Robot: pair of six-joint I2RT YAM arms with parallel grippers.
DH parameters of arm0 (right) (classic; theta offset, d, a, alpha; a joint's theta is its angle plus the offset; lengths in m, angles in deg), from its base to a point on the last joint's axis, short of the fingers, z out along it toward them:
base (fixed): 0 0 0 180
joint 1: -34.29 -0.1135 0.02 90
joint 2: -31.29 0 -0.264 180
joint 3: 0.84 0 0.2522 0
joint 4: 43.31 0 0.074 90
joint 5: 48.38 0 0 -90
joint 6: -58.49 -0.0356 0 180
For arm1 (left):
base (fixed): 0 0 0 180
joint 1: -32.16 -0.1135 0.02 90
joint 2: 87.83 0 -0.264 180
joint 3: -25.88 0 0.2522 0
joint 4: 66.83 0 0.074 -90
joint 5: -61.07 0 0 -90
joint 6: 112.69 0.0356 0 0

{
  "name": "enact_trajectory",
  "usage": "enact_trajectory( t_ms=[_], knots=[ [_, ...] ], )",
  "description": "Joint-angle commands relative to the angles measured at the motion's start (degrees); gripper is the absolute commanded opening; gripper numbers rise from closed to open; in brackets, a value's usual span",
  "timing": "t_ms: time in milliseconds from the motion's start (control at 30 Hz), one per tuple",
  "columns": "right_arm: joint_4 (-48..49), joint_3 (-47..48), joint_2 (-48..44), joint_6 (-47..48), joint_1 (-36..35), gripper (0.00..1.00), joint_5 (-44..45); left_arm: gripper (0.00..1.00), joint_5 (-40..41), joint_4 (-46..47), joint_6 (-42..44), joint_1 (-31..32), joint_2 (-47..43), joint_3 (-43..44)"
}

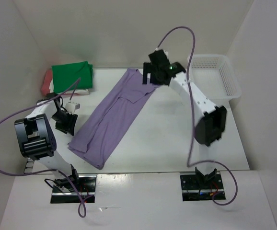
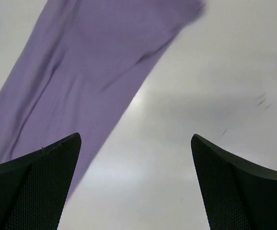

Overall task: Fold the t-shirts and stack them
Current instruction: Rotate the tshirt 90 degrees

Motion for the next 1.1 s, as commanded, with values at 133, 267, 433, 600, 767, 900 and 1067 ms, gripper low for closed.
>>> enact_trajectory(
  t_ms=[133,267,433,600,767,900,1067],
  knots=[
    [17.56,-37.52,-20.71,-18.01,-19.62,0.64,-14.17,0.54,-9.86,-0.04,5.96,-0.66,-1.12,-3.63],
    [25.29,-43.59,-18.26,-28.12,-29.55,0.43,-22.15,0.5,-10.38,1.1,7.27,-0.66,-1.12,-4.78],
    [28.03,-41.5,-10.09,-30.87,-35.36,0.56,-25.79,0.37,-10.38,2.34,8.51,-0.66,-1.12,-6.53],
    [29.34,-36.04,-1.39,-37.43,-40.72,0.58,-27.19,0.28,-13.63,4.18,9.04,-0.66,-0.6,-8.03],
    [38.66,-45.0,-1.28,-48.17,-41.35,0.62,-28.34,0.25,-11.88,4.88,9.56,-0.66,-1.12,-8.56],
    [40.33,-45.01,1.87,-51.17,-42.67,0.62,-27.63,0.25,-10.65,4.88,10.09,-0.66,-2.17,-9.08],
    [40.34,-41.93,6.45,-53.62,-43.72,0.42,-28.34,0.27,-10.65,3.57,10.62,-1.18,-5.51,-10.23]
  ],
)
